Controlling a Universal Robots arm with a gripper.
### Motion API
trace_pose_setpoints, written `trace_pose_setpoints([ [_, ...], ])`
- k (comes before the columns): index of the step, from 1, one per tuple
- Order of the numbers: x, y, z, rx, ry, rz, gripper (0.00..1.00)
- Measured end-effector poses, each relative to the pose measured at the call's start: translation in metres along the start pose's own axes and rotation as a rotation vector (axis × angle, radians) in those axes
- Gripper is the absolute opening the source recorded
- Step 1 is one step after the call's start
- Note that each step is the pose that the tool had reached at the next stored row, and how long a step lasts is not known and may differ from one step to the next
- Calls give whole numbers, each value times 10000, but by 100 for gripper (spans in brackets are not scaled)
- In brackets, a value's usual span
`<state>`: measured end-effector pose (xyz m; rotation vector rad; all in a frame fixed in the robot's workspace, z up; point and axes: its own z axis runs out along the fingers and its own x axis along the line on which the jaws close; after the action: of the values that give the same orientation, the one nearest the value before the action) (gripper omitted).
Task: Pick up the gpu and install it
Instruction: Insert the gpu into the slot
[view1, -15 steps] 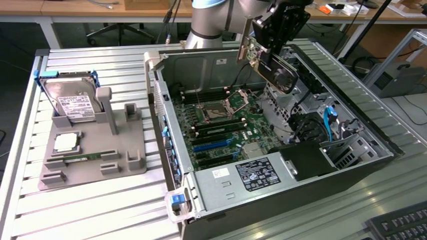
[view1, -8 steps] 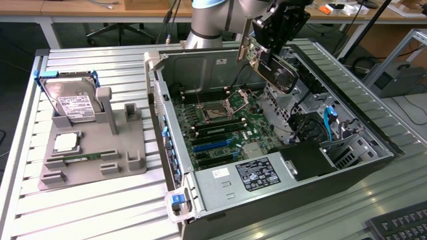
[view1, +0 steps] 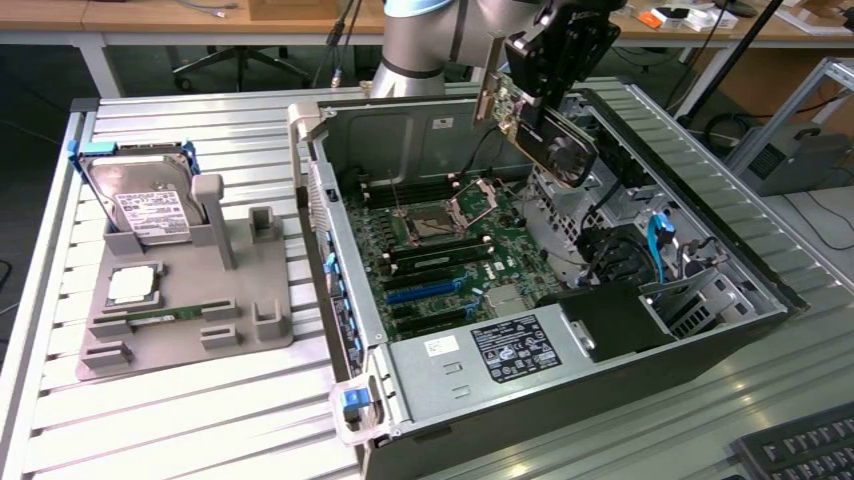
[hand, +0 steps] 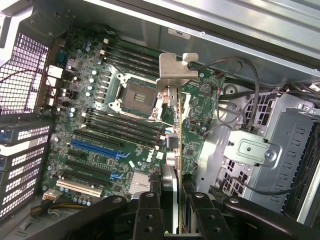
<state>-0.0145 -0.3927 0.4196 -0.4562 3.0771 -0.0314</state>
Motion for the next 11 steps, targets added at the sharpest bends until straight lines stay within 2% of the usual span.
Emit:
trace_pose_setpoints([
  [11,0,0,0,-3,-3,-96,27],
])
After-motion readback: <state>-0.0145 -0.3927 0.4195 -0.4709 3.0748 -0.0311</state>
